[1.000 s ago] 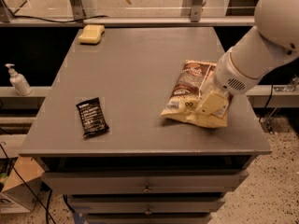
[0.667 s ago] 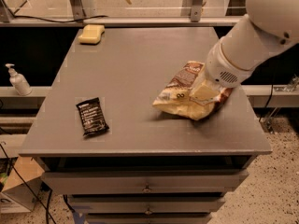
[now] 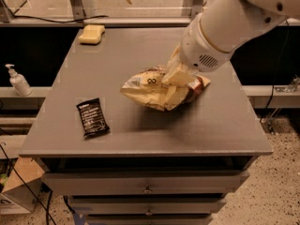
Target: Move brown chip bag near rxbar chocolate
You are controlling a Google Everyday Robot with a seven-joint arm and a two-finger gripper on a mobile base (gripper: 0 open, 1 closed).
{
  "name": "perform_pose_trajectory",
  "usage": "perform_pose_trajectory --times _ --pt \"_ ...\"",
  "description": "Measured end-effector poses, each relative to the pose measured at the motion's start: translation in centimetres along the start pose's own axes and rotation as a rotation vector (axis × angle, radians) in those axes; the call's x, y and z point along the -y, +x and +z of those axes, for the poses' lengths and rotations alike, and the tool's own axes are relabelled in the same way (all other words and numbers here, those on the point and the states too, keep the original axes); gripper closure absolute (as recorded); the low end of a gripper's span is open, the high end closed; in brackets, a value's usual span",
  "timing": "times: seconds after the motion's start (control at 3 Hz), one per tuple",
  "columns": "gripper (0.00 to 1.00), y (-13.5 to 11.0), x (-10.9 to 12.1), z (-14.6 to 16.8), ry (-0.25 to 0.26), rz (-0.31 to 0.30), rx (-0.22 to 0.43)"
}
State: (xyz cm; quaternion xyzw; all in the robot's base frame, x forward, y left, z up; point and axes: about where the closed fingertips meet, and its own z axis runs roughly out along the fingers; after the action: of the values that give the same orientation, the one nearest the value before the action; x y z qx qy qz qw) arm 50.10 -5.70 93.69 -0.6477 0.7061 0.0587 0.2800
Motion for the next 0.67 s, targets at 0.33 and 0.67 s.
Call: perform_pose_trajectory --times 0.33,0.67 --pt "1.0 -4.5 -1.2 0.4 -0.043 -0.077 0.096" --pt "1.0 -8.0 -2.9 1.7 -0.109 -0.14 0.171"
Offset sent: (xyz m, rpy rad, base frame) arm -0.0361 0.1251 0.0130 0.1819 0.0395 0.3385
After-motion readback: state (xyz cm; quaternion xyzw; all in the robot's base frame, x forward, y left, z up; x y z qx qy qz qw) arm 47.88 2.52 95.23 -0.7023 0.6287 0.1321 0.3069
